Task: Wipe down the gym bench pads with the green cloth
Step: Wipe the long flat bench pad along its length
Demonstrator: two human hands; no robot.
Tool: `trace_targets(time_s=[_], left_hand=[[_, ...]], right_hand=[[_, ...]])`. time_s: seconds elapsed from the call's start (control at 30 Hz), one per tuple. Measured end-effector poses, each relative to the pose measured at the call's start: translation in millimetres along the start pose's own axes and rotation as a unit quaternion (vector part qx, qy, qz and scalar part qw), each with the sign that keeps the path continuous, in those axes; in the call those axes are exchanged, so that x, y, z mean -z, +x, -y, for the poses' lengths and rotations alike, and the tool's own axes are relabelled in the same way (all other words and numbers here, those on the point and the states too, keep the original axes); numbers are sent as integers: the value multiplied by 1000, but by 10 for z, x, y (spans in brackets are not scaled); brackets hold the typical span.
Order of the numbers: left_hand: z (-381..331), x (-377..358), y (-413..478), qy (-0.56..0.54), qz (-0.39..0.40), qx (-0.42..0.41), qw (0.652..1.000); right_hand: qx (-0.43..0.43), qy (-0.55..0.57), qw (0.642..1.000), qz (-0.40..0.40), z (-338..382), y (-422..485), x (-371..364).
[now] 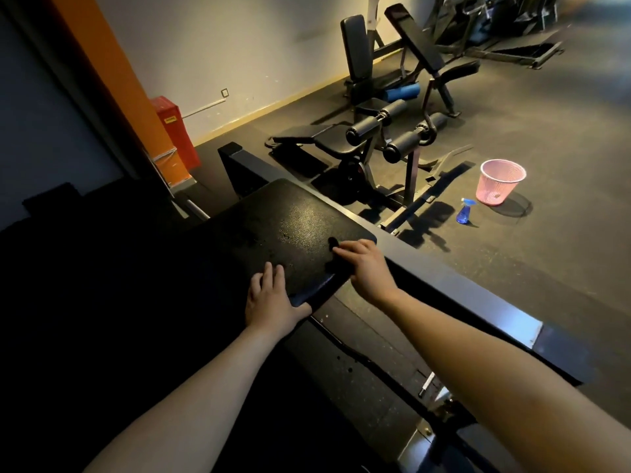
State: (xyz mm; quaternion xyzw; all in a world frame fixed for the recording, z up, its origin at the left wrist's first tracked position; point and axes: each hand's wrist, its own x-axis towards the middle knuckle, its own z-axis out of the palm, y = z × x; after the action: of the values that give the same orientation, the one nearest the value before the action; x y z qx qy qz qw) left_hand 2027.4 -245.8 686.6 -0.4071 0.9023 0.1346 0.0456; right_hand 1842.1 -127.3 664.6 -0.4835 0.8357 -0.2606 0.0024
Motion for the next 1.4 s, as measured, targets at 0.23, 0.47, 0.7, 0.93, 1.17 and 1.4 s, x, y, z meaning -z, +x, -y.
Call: trace_targets(time_s=[0.23, 0.47, 0.7, 0.93, 1.17, 1.4], left_hand=[[-39, 3, -84, 26, -4, 12, 1000], [-49, -38, -90, 33, -16, 13, 999], [-33, -151, -166, 22, -41, 8, 999], [-63, -120, -151, 41, -23, 18, 999], [-61, -128, -159, 37, -32, 9, 999], [-11, -113, -173, 38, -28, 3, 999]], right_hand=[[-80, 114, 988, -63, 361, -146, -358], [153, 82, 985, -1, 606, -478, -527], [17, 63, 997, -45, -172, -187, -300], [-238, 255, 931, -106, 275, -333, -510], [-131, 273, 952, -53, 645, -749, -719], [-189, 284, 931, -127, 153, -384, -458]])
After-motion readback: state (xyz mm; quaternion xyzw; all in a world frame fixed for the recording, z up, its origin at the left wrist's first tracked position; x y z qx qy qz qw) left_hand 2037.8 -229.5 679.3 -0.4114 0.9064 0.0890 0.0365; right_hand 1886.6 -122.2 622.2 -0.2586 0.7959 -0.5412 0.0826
